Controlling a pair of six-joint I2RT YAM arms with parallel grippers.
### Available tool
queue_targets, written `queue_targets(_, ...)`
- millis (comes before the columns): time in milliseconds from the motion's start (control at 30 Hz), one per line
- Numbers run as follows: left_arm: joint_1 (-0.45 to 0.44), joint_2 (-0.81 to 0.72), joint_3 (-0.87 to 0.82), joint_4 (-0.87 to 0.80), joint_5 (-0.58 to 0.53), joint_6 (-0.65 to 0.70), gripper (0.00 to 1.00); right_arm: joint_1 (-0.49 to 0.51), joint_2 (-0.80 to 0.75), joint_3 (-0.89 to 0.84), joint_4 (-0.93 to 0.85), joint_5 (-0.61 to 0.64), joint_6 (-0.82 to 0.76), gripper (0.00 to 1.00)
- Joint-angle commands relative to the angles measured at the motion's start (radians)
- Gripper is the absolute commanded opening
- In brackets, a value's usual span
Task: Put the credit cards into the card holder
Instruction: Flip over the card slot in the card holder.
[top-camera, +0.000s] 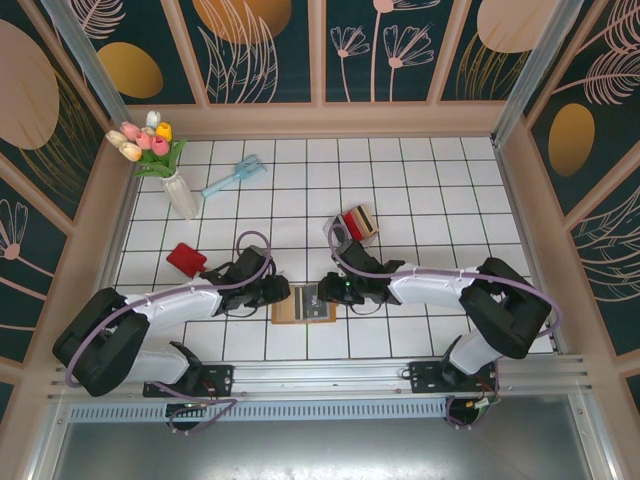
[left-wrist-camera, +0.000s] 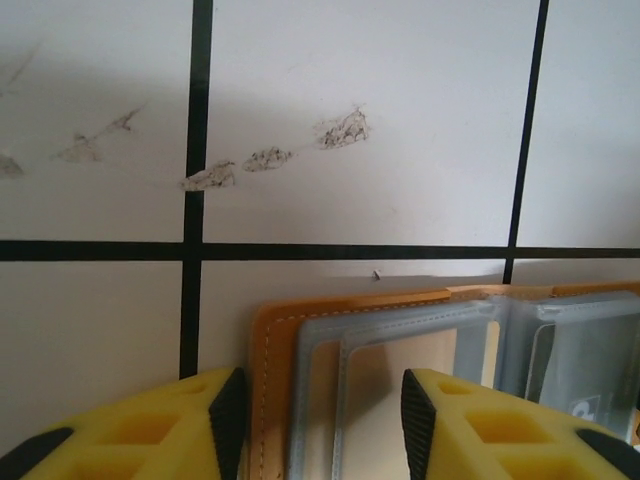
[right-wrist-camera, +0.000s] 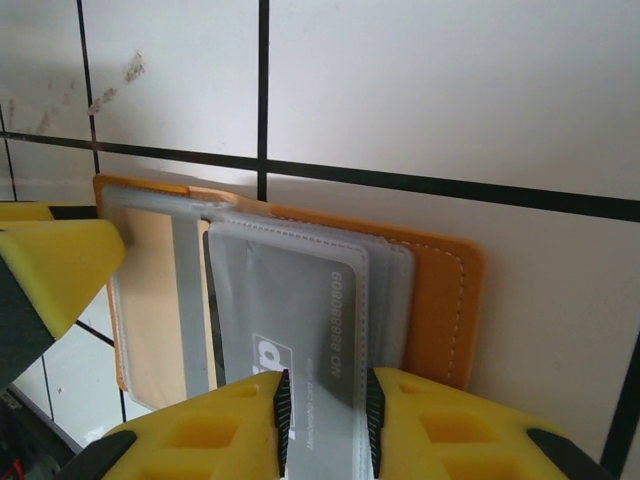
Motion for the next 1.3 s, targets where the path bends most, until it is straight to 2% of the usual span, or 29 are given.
queue_targets(0,0.001,0.015,-0.011,0.052,0.051,-0.005,0.46,0.01,-0.009,0.03,0.013,-0.014,0.007,0.27)
queue_targets(200,0.001,0.017,-0.01,0.069,0.063,-0.011,0.45,0.016,-0.04,0.046,0.033,-0.051,0.003,0.26)
queue_targets(533,0.001,-0.005,-0.019,0.084,0.049,-0.035,0.45,0.019,-0.002,0.067,0.154,-0.137,0.043,0.29)
queue_targets(667,0.0,-0.041,-0.027,0.067,0.009,-0.053,0.45,0.027,0.028,0.076,0.196,-0.162,0.056,0.31)
queue_targets(867,0.002,-0.145,-0.049,-0.018,-0.122,-0.103,0.48,0.039,0.102,0.122,0.187,-0.168,0.06,0.34)
queue_targets(1000,0.0,-0.23,-0.073,-0.073,-0.203,-0.147,0.51,0.058,0.129,0.178,0.118,-0.128,0.028,0.37)
queue_targets(1067,0.001,-0.275,-0.085,-0.086,-0.228,-0.16,0.52,0.059,0.13,0.191,0.082,-0.11,0.017,0.36)
queue_targets(1133,0.001,-0.318,-0.097,-0.084,-0.238,-0.164,0.54,0.059,0.104,0.193,0.02,-0.055,0.007,0.35)
queue_targets(1267,0.002,-0.364,-0.101,-0.046,-0.222,-0.142,0.56,0.05,-0.003,0.163,-0.142,0.146,0.007,0.37)
